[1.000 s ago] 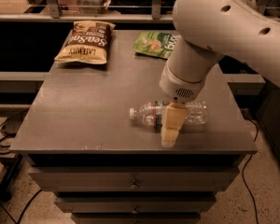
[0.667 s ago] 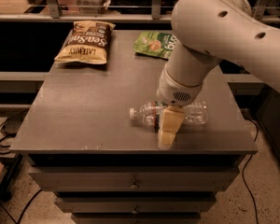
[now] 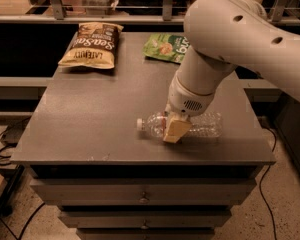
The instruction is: Place water bottle upright
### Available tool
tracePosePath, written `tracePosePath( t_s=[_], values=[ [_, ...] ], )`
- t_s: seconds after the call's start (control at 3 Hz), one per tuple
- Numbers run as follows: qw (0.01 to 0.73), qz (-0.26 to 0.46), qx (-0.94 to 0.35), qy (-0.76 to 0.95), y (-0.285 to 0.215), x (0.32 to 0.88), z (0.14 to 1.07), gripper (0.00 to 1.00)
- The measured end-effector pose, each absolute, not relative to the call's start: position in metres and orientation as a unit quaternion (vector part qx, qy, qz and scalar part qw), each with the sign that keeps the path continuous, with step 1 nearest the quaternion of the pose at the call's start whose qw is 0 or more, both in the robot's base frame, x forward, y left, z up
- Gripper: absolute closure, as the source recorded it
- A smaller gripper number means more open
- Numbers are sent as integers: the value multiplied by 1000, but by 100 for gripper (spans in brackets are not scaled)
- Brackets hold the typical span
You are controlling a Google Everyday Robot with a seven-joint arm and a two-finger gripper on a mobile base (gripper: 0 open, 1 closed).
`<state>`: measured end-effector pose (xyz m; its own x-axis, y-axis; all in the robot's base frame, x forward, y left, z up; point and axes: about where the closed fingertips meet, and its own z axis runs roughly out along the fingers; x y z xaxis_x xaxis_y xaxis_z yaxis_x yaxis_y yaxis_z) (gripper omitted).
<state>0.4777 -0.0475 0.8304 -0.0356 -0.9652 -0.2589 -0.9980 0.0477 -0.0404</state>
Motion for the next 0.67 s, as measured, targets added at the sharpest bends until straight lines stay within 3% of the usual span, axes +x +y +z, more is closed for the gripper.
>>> tracePosePath(
  t_s=[0.33, 0.67],
  values=[
    [141, 105, -673, 719, -55, 482, 847, 87],
    [226, 153, -661, 699, -60, 489, 895, 100]
  ],
)
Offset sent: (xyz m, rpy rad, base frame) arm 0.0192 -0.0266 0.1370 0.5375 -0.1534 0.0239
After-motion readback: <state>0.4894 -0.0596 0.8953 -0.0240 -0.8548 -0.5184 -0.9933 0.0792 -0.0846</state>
